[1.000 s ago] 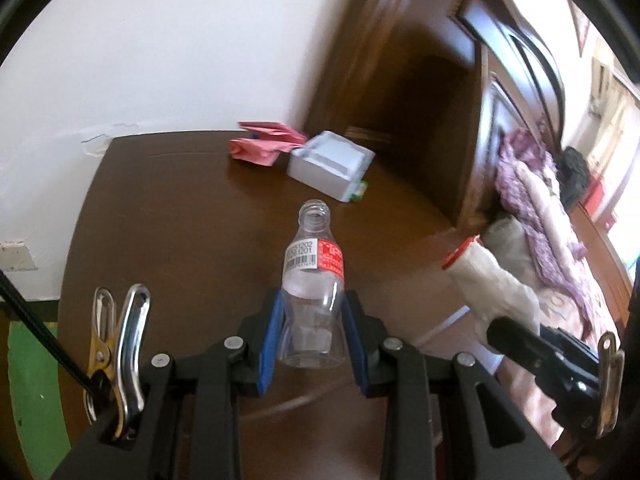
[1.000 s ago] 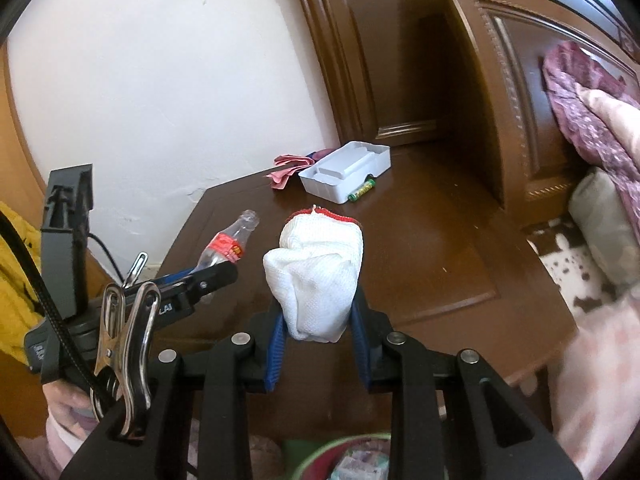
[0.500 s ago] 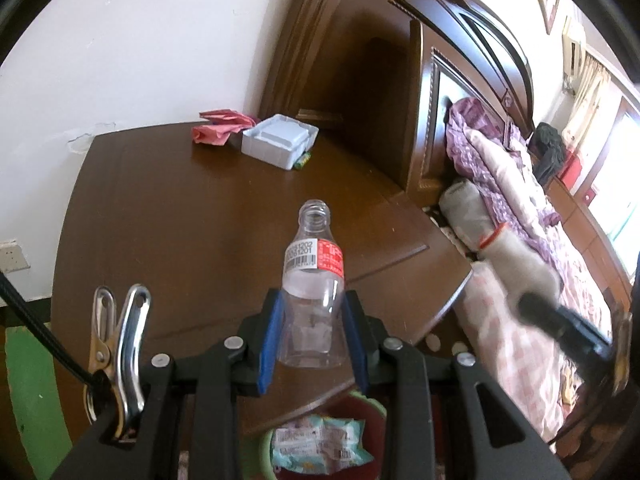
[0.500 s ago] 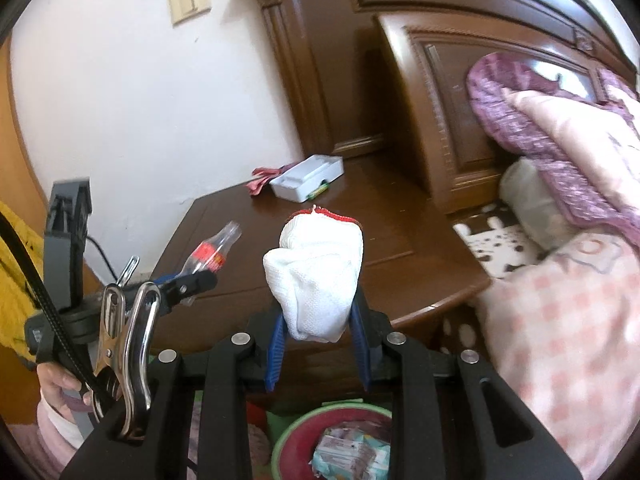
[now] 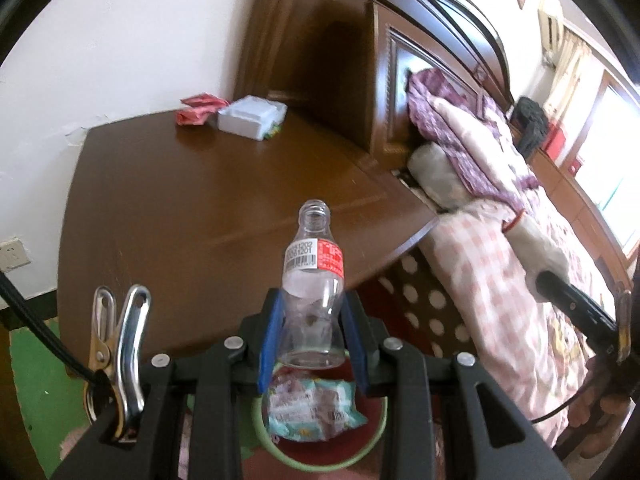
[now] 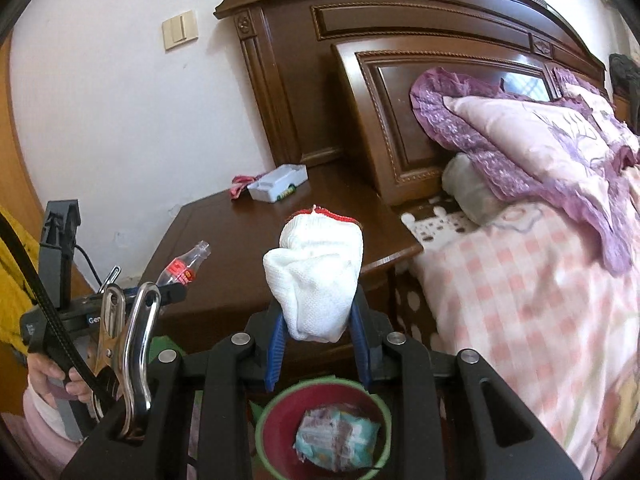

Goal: Collect trash
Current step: 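Carry the bottle and cloth bundle with both tools down over the bucket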

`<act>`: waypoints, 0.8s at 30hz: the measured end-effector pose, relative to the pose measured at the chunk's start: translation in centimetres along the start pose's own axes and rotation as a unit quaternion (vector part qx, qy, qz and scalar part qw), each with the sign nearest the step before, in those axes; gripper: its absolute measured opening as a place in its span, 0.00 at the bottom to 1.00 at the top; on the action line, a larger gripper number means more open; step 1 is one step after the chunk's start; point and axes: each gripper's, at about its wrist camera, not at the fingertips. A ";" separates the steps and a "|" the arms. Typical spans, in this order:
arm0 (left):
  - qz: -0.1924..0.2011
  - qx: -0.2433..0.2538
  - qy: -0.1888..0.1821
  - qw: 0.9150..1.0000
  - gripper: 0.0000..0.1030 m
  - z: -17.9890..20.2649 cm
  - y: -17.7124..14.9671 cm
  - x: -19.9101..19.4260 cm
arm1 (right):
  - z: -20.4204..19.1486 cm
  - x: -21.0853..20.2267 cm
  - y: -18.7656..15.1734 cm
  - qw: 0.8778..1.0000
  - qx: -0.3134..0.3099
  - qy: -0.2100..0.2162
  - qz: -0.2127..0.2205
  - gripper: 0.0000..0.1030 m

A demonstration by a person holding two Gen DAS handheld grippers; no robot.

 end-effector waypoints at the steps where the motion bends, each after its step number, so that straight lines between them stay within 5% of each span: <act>1: -0.004 0.002 -0.002 1.000 0.31 0.3 -0.6 -0.1 | 0.0 -0.3 -0.6 1.000 0.001 0.001 -0.002 0.29; 24: -0.058 0.096 -0.030 0.993 0.31 5.1 -10.2 2.1 | -1.3 1.9 -11.3 0.998 0.030 -0.005 -0.061 0.29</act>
Point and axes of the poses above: each gripper's, at about its wrist camera, not at the fingertips, and x roughly the way its jaws point, z to its right, y to its top, and after that the axes turned 4 degrees about z, right-handed
